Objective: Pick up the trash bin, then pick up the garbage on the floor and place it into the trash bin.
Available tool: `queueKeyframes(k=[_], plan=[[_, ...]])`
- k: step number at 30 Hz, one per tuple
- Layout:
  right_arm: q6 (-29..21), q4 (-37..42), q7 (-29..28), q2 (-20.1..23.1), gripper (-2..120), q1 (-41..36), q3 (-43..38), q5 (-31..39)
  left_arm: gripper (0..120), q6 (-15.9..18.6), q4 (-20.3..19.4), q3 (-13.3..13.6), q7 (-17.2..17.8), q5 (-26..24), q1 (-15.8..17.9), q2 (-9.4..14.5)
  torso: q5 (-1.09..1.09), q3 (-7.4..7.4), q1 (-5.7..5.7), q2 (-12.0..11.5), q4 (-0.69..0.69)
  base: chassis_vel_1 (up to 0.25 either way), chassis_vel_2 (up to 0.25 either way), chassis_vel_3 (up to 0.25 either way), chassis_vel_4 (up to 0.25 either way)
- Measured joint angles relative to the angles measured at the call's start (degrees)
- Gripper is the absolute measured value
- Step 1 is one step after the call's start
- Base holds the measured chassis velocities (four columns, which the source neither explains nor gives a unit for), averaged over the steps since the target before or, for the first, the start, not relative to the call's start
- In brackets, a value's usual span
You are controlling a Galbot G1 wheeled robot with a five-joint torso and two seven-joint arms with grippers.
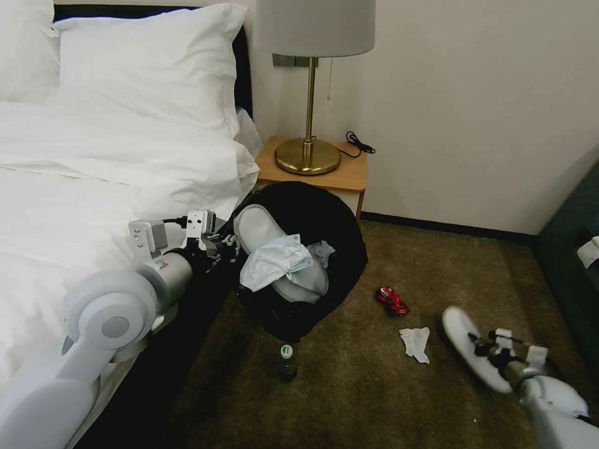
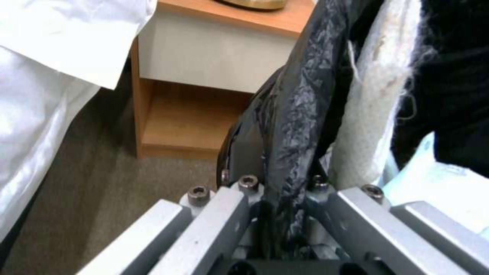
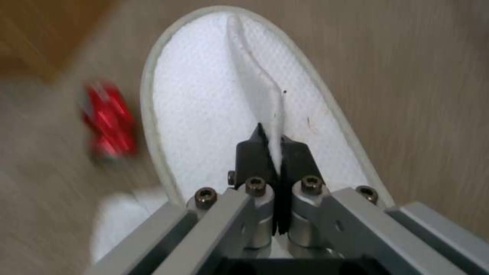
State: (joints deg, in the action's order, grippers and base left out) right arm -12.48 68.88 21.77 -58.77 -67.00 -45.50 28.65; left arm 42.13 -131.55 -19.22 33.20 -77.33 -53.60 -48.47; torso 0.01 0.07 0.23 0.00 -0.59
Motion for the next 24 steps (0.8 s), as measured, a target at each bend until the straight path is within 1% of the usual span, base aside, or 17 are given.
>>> queueKeyframes(k=[2, 3, 5, 6, 8, 9, 11, 12, 13, 14, 15, 17, 18, 20, 21, 24], plan=[[-1.0, 8.5, 0.2, 1.2, 0, -2.4, -2.1, 1.6, 1, 0.0, 0.0, 0.6, 0.1, 0.3, 0.3, -0.6, 0.02, 0.00, 0.00, 0.0, 0.03, 0.000, 0.000, 0.000, 0.000], [-1.0, 8.5, 0.2, 1.2, 0, -2.4, -2.1, 1.6, 1, 0.0, 0.0, 0.6, 0.1, 0.3, 0.3, -0.6, 0.02, 0.00, 0.00, 0.0, 0.03, 0.000, 0.000, 0.000, 0.000], [-2.1, 14.2, -0.5, 2.0, 0, -3.5, -3.4, 3.5, 1, 0.0, 0.0, 1.0, 0.3, 0.4, 0.5, -1.0, 0.05, 0.00, 0.00, 0.0, 0.03, 0.000, 0.000, 0.000, 0.000], [-2.1, 14.2, -0.5, 2.0, 0, -3.5, -3.4, 3.5, 1, 0.0, 0.0, 1.0, 0.3, 0.4, 0.5, -1.0, 0.05, 0.00, 0.00, 0.0, 0.03, 0.000, 0.000, 0.000, 0.000], [-4.0, 21.9, -1.5, 3.0, 0, -4.6, -4.9, 6.1, 1, 0.0, 0.0, 1.1, 0.3, 0.4, 0.5, -1.1, 0.02, 0.00, 0.00, 0.0, 0.02, 0.000, 0.000, 0.000, 0.000], [-4.0, 21.9, -1.5, 3.0, 0, -4.6, -4.9, 6.1, 1, 0.0, 0.0, 1.1, 0.3, 0.4, 0.5, -1.1, 0.02, 0.00, 0.00, 0.0, 0.02, 0.000, 0.000, 0.000, 0.000], [-5.3, 29.7, -3.4, 3.7, 0, -5.6, -5.5, 9.9, 1, 0.0, 0.0, 1.1, 0.3, 0.4, 0.5, -1.1, -0.01, 0.00, 0.00, 0.0, 0.03, 0.000, 0.000, 0.000, 0.000], [-5.3, 29.7, -3.4, 3.7, 0, -5.6, -5.5, 9.9, 1, 0.0, 0.0, 1.1, 0.3, 0.4, 0.5, -1.1, -0.01, 0.00, 0.00, 0.0, 0.03, 0.000, 0.000, 0.000, 0.000], [-5.7, 32.6, -4.1, 4.0, 0, -5.7, -5.4, 11.2, 1, 0.0, 0.1, 1.2, 0.2, 0.4, 0.6, -1.2, 0.01, 0.00, 0.00, 0.0, 0.03, 0.000, 0.000, 0.000, 0.000], [-6.2, 36.2, -4.6, 4.3, 0, -5.5, -5.1, 12.6, 1, 0.0, 0.1, 1.4, 0.2, 0.4, 0.7, -1.4, 0.00, 0.00, 0.00, 0.0, 0.03, 0.000, 0.000, 0.000, 0.000], [-6.2, 36.2, -4.6, 4.3, 0, -5.5, -5.1, 12.6, 1, 0.0, 0.1, 1.4, 0.2, 0.4, 0.7, -1.4, 0.00, 0.00, 0.00, 0.0, 0.03, 0.000, 0.000, 0.000, 0.000], [-7.1, 40.7, -5.0, 4.9, 0, -4.3, -4.0, 15.4, 1, 0.0, 0.3, 1.6, 0.1, 0.5, 0.8, -1.6, 0.01, 0.00, 0.00, 0.0, 0.02, 0.000, 0.000, 0.000, 0.000], [-7.1, 40.7, -5.0, 4.9, 0, -4.3, -4.0, 15.4, 1, 0.0, 0.3, 1.6, 0.1, 0.5, 0.8, -1.6, 0.01, 0.00, 0.00, 0.0, 0.02, 0.000, 0.000, 0.000, 0.000], [-8.3, 44.8, -5.5, 5.3, 0, -2.4, -2.4, 18.6, 1, 0.0, 0.6, 1.8, -0.2, 0.7, 0.9, -1.7, 0.00, 0.00, 0.00, 0.0, 0.03, 0.000, 0.000, 0.000, 0.000], [-8.3, 44.8, -5.5, 5.3, 0, -2.4, -2.4, 18.6, 1, 0.0, 0.6, 1.8, -0.2, 0.7, 0.9, -1.7, 0.00, 0.00, 0.00, 0.0, 0.03, 0.000, 0.000, 0.000, 0.000], [-10.3, 51.6, -8.1, 6.1, 0, 2.1, 1.9, 24.5, 1, 0.0, 1.1, 2.1, -0.6, 1.0, 1.2, -1.7, -0.02, 0.00, 0.00, 0.0, 0.03, 0.000, 0.000, 0.000, 0.000]])
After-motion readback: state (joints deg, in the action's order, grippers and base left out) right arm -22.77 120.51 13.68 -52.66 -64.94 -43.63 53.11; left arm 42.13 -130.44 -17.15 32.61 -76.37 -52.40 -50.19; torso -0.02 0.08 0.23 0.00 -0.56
